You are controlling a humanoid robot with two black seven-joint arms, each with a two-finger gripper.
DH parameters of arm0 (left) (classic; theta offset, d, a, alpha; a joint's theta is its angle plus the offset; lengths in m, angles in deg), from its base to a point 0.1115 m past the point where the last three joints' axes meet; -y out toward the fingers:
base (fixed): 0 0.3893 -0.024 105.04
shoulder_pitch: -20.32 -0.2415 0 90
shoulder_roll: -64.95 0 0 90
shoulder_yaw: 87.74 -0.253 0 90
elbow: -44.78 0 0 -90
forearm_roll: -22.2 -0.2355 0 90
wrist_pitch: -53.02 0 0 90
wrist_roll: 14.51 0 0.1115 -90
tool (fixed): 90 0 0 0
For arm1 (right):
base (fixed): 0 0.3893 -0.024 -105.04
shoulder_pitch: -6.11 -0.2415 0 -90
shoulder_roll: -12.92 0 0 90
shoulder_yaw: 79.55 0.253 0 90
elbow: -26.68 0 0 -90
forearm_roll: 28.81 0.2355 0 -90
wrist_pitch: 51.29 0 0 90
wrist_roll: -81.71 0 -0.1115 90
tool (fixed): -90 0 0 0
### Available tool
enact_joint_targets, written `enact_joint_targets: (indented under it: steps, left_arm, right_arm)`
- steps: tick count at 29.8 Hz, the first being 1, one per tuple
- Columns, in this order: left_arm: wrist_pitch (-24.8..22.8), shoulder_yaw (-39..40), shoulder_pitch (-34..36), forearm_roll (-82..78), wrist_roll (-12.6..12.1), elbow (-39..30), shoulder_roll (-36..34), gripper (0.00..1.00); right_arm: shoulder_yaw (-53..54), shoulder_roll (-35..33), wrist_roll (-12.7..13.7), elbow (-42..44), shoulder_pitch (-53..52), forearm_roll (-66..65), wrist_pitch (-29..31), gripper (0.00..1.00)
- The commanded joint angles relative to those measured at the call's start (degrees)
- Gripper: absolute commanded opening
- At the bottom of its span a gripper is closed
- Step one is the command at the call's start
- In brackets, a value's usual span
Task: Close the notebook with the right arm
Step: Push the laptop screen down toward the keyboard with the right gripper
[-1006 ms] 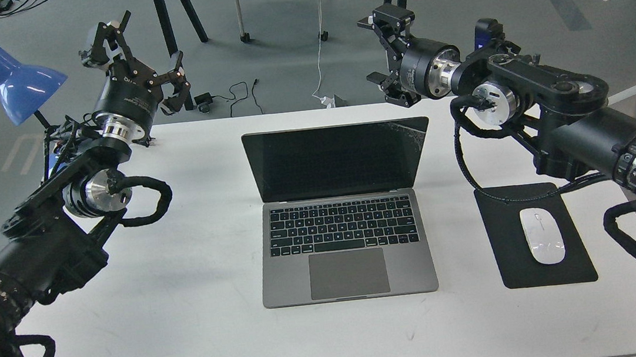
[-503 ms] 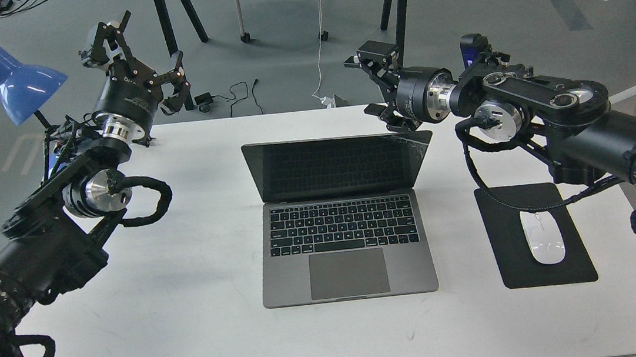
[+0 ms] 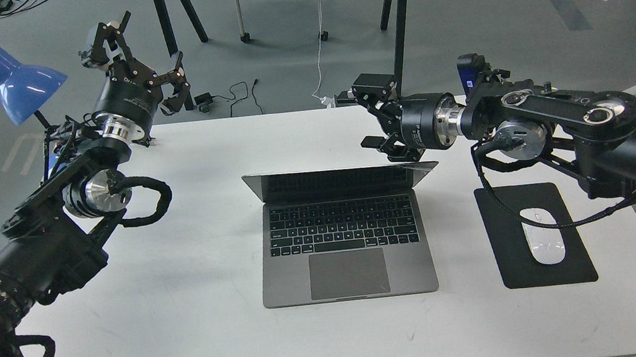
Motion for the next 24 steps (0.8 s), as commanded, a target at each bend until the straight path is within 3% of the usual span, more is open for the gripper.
enact_joint_targets:
  steps: [1, 24]
  left_arm:
    - [0.0, 0.0, 0.0, 0.0, 0.0, 0.0, 0.0, 1.0]
    - [0.0, 0.1, 0.1, 0.0, 0.0, 0.2, 0.0, 1.0]
  right_arm:
    - [-0.1, -1.3, 0.0, -3.4, 0.6, -1.8, 0.1, 1.0]
    - [-7.7, -0.8, 0.1, -8.1, 5.1, -8.0, -0.6, 1.0]
